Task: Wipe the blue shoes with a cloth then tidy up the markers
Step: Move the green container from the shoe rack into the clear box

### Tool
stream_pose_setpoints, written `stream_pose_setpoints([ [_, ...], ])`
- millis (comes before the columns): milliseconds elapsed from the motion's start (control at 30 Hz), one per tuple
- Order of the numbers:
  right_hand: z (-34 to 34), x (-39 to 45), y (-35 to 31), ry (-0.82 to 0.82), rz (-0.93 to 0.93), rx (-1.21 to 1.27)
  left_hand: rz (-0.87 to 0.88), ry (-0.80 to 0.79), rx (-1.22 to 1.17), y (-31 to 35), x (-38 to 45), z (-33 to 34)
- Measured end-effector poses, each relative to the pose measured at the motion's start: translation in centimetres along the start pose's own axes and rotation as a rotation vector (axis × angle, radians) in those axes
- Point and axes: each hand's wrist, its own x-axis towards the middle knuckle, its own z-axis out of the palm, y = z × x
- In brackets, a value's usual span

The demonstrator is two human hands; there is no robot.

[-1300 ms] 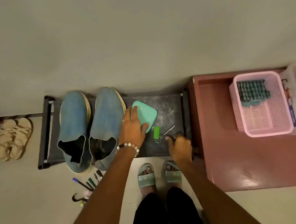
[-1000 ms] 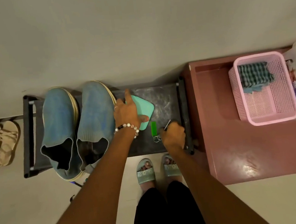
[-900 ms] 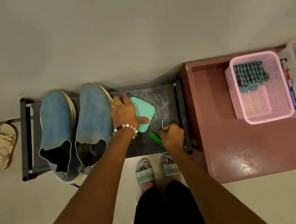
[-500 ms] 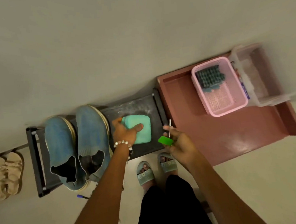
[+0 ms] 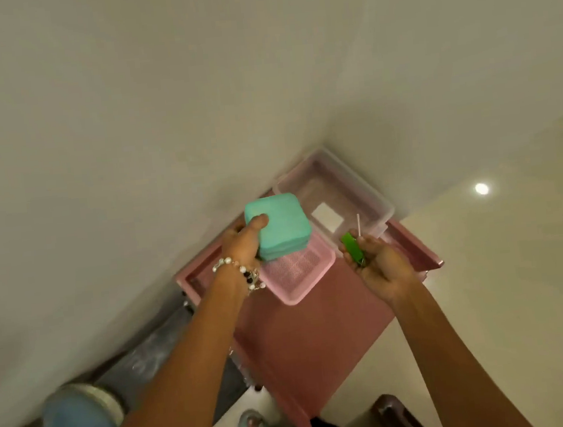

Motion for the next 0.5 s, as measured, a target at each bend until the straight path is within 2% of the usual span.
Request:
stream_pose_setpoints([
  [233,1.6,10.3,-2.8,0.165,0.013,-0.054,0.167,-0.063,0.428,0.6,9.1,11.4],
  [367,1.4,14.5,-2.2,0.270,-0.036,-0.160,0.269,-0.048,0.735,-1.3,12.8,14.4],
  [500,1.5,16.1,-1.0,0.335,-0.063,-0.338,0.314,0.042,0.997,-2.2,14.3,15.4],
])
